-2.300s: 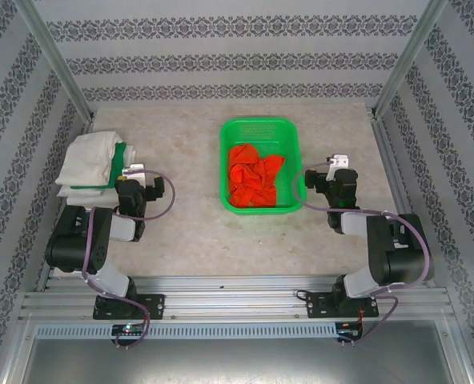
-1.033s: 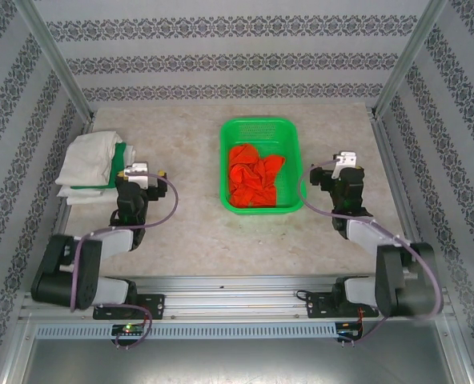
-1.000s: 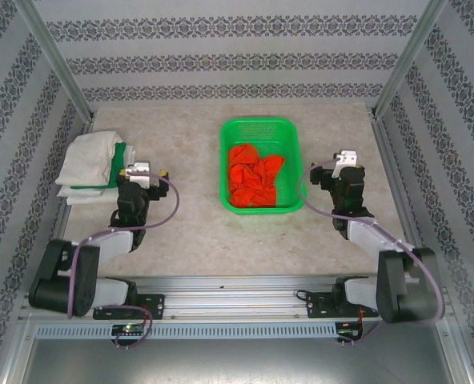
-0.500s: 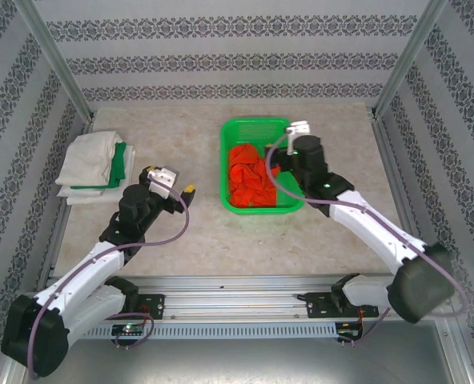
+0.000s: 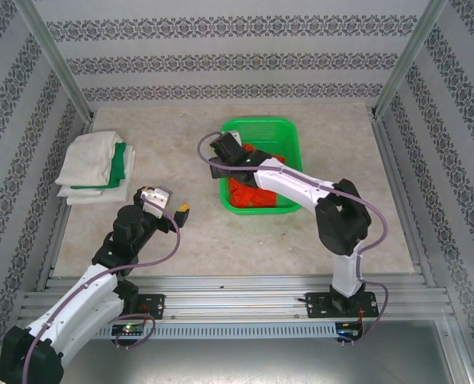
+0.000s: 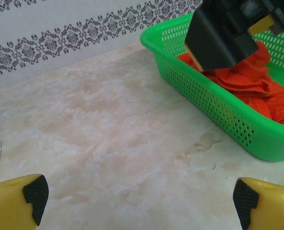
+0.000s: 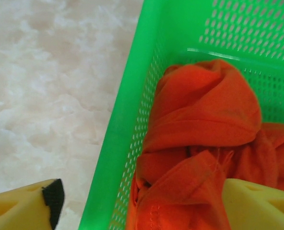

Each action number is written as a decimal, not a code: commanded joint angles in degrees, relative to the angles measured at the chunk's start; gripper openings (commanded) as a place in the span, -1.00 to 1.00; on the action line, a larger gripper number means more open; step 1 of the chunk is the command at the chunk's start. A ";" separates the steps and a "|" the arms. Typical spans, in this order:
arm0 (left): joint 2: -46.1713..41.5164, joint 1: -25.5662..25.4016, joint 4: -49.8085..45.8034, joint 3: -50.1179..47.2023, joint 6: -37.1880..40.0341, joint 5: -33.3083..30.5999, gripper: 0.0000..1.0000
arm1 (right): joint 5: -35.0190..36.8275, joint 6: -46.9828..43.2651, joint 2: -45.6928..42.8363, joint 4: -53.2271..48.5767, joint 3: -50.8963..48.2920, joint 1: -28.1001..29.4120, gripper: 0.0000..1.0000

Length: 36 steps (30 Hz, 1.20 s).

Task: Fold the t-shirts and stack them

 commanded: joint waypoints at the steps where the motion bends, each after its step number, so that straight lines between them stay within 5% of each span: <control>1: -0.89 -0.99 -1.12 -0.03 -0.59 -0.70 1.00 | 0.29 3.72 3.27 -5.16 4.68 0.07 0.57; 18: 2.06 -1.09 -0.59 1.10 -0.06 3.40 1.00 | -2.32 2.14 12.26 -10.64 14.73 -1.94 -0.71; 24: 5.64 -2.00 3.79 1.29 -1.33 6.09 1.00 | -0.10 -1.12 7.42 -9.41 10.79 -4.64 -0.78; 36: 15.94 -6.15 10.15 5.51 -1.02 9.22 1.00 | -1.41 -24.08 0.76 -3.74 2.78 -18.80 -0.83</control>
